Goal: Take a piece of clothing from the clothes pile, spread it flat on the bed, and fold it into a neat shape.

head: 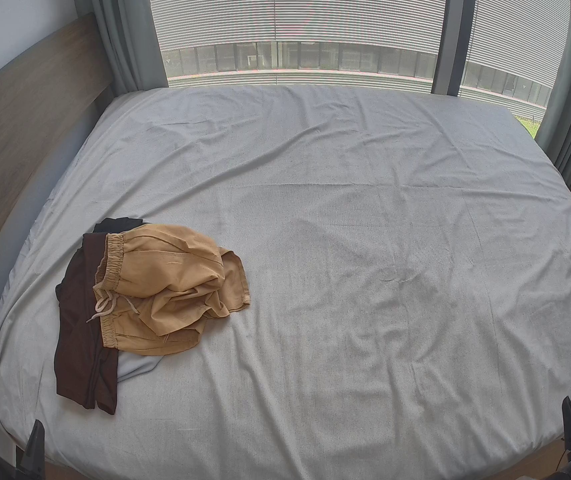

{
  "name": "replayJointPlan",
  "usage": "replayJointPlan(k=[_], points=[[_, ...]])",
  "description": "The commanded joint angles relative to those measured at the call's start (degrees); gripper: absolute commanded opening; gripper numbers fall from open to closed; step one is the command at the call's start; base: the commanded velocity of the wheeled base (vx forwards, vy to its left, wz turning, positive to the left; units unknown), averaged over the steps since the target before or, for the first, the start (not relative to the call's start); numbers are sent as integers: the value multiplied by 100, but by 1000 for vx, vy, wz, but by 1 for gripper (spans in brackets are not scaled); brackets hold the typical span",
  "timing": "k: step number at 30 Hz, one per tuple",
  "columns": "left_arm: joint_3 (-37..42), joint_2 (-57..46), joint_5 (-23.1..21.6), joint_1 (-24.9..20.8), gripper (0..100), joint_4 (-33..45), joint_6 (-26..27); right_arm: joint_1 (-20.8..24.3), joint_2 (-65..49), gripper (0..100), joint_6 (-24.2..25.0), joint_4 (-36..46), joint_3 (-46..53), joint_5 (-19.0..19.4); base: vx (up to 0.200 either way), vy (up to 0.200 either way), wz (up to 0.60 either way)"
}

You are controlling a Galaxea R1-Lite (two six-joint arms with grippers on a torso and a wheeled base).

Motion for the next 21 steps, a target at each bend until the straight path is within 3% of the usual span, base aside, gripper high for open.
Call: replayJointPlan(k=[1,12,15,16,21], points=[[101,-84,3,2,100,-5,-5,-7,-57,100,-2,-1,101,2,0,0,0],[22,-84,-41,2,100,-137,-14,2,-57,100,7,-1,101,2,0,0,0],[-1085,470,-49,-7,100,-312,-14,2,-57,100,7,-1,101,2,0,0,0],[-1085,470,-49,-7,100,-312,-14,2,-57,100,7,-1,101,2,0,0,0],[-1173,1753,-85,-640,100,-559,-14,2,-57,100,7,-1,101,2,0,0,0]])
